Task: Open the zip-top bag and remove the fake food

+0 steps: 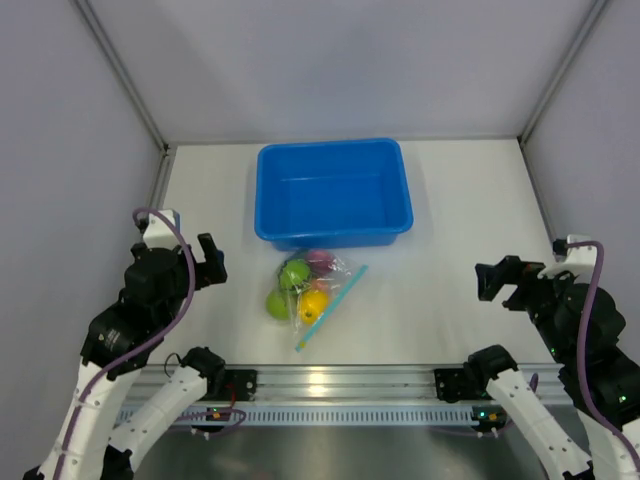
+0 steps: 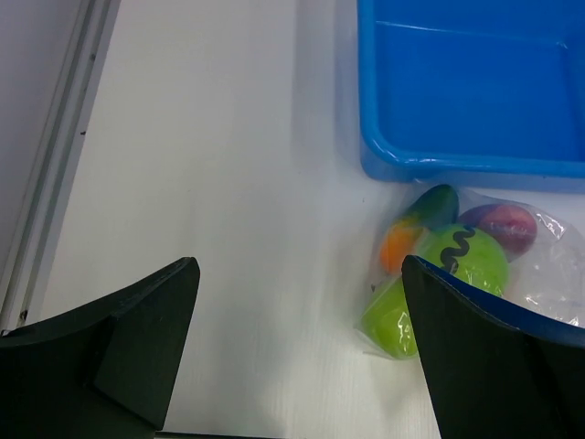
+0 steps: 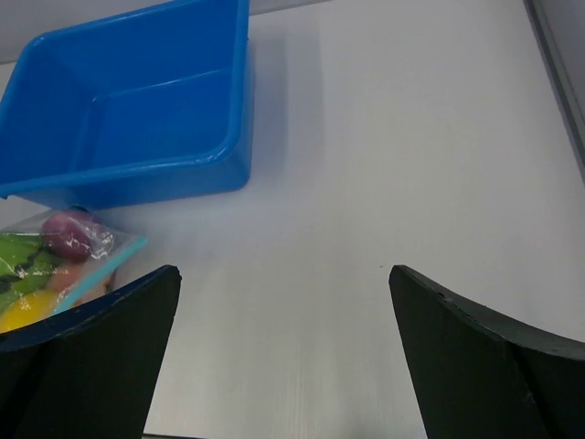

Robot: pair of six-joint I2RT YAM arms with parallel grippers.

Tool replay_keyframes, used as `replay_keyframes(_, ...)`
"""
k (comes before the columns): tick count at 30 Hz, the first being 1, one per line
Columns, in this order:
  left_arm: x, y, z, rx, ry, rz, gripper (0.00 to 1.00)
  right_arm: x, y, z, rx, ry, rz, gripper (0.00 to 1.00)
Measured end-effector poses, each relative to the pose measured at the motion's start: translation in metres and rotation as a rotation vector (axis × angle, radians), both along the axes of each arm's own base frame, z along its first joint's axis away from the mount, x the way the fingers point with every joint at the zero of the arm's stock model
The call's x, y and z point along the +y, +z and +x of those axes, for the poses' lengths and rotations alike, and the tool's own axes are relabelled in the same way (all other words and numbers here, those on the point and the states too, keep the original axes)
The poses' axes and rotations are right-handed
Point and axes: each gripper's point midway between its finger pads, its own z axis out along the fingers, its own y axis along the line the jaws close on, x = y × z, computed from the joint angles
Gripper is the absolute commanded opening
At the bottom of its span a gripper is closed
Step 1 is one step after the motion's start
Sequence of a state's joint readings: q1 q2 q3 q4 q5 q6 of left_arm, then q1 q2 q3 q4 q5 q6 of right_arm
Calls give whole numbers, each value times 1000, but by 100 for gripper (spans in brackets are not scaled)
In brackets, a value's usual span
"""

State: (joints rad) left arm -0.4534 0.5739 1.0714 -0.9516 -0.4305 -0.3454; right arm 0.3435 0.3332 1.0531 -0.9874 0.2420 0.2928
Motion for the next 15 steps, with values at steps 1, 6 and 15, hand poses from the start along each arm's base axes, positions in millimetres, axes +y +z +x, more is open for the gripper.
replay_keyframes(1, 0, 0, 0, 1, -1, 0, 99, 0, 0, 0, 0, -1, 0, 99)
replay_keyframes(6, -8, -4, 3, 27, -32, -3, 98, -2, 0, 0, -2, -12, -3, 99)
replay_keyframes(15, -48, -25, 14, 168, -202, -13, 99, -2, -1, 1, 4, -15, -6, 99)
